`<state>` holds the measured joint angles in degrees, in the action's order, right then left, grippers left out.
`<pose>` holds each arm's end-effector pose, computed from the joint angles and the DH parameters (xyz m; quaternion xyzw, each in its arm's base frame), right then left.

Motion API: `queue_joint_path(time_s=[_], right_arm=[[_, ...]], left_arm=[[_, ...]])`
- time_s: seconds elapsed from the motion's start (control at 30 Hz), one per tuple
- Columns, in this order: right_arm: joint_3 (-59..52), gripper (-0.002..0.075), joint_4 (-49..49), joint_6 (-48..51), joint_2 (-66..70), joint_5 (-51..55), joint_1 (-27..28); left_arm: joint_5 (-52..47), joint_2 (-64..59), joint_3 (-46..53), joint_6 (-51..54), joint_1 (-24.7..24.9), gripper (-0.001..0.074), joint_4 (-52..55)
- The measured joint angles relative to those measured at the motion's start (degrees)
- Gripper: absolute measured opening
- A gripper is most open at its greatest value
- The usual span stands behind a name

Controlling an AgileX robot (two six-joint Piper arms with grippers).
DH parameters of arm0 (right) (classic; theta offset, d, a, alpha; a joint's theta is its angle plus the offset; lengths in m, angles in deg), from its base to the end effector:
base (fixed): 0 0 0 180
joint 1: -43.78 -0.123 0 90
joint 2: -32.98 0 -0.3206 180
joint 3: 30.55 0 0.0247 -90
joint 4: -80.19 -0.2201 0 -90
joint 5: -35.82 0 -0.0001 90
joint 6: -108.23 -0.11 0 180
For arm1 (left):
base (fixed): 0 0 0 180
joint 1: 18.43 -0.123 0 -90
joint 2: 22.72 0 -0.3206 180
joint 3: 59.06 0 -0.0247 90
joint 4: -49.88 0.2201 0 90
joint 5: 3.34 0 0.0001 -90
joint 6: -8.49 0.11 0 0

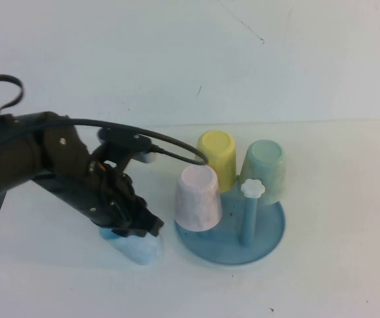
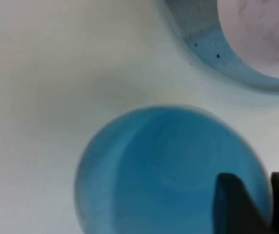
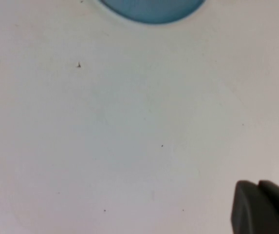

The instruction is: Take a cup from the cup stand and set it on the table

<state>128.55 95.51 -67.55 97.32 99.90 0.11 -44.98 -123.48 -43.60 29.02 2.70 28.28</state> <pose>0.1151 0.0738 0.3637 -0.4103 0.8636 -0.0349 0.2910 0.2812 -0.1375 0.2656 0.2367 0.9414 -0.1501 0.1878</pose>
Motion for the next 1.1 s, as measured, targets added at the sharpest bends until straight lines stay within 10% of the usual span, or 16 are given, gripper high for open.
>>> queue_joint_path(time_s=[0.23, 0.57, 1.1], right_arm=[[-4.7, -0.0001, 2.2, -2.5, -8.4, -1.0, -0.1], [-10.1, -0.0001, 4.9, -6.1, -17.4, -10.3, -0.1], [-33.4, -0.0002, 2.9, -9.5, -30.1, -22.2, -0.1]], left_arm=[[-2.3, -0.8, -3.9, 0.0, 0.8, 0.0426, 0.2], [-4.3, 4.3, -7.6, -3.3, 0.8, 0.016, 1.2], [3.4, 35.0, 4.3, -14.8, 0.8, 0.0046, 15.3]])
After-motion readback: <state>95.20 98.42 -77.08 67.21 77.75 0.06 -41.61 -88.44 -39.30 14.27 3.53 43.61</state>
